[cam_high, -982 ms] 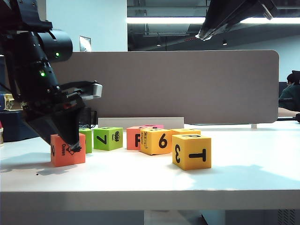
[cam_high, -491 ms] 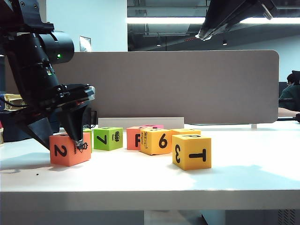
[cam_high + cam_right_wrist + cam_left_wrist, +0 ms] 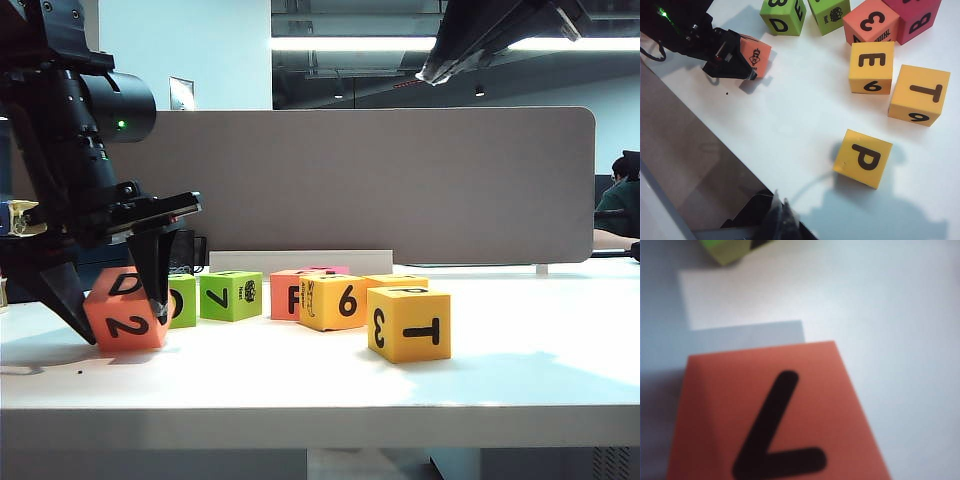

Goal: Select the appropriate blocks from the scattered letter blocks on the table and arrange them in a row to spell out "DEEP".

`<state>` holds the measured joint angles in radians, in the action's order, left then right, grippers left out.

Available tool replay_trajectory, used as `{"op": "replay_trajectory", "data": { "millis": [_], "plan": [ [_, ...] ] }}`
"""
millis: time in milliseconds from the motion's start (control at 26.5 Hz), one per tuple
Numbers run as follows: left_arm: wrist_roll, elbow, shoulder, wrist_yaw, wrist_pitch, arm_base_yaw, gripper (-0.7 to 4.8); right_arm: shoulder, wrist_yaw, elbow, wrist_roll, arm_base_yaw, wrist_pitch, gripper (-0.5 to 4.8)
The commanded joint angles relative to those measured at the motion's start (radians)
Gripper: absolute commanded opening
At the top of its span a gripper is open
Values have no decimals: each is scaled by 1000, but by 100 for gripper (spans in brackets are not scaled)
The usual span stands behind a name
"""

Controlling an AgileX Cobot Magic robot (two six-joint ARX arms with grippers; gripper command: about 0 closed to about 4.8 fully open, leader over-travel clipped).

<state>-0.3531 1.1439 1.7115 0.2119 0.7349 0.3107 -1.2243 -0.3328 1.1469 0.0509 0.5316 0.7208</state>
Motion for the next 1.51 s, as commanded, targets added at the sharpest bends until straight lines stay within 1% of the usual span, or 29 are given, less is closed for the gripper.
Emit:
{"op": "replay_trajectory", "data": {
  "millis": [38, 189, 264, 302, 340, 415, 567, 680, 755, 869, 944, 1095, 1209, 1435, 1511],
  "plan": [
    [-14, 2, -4, 20, -13, 1, 309, 2, 1, 4, -4, 0, -15, -1],
    [-13, 2, -4, 20, -16, 1, 309, 2, 1, 4, -4, 0, -15, -1],
    [6, 2, -4, 20, -16, 1, 314, 2, 1, 4, -4, 0, -15, -1],
    [6, 2, -4, 20, -15, 1, 327, 2, 1, 4, -4, 0, -15, -1],
    [6, 2, -4, 20, -16, 1, 377, 2, 1, 4, -4, 0, -14, -1],
    [6, 2, -4, 20, -16, 1, 403, 2, 1, 4, -4, 0, -15, -1],
    [40, 3, -4, 21, -13, 1, 405, 2, 1, 4, -4, 0, -15, -1],
    [98, 15, -4, 12, 8, 1, 405, 2, 1, 4, -4, 0, -14, -1],
    [155, 34, -4, 3, 30, 1, 404, 2, 1, 4, -4, 0, -14, -1],
    [230, 76, -4, -48, 70, 1, 404, 2, 1, 4, -3, 0, -14, -1],
    [267, 98, -4, -60, 82, 1, 404, 2, 1, 4, -4, 0, -14, -1],
    [267, 116, -4, -26, 102, 1, 404, 2, 1, 4, -4, 0, -14, -1],
    [267, 115, -4, -19, 109, 2, 404, 2, 1, 4, -4, 0, -18, -1],
    [265, 115, -4, 103, 108, 2, 404, 2, 2, 5, -4, 0, -24, -1],
    [246, 115, -4, 110, 109, 2, 404, 2, 2, 5, -4, 0, -25, -1]
  ]
}}
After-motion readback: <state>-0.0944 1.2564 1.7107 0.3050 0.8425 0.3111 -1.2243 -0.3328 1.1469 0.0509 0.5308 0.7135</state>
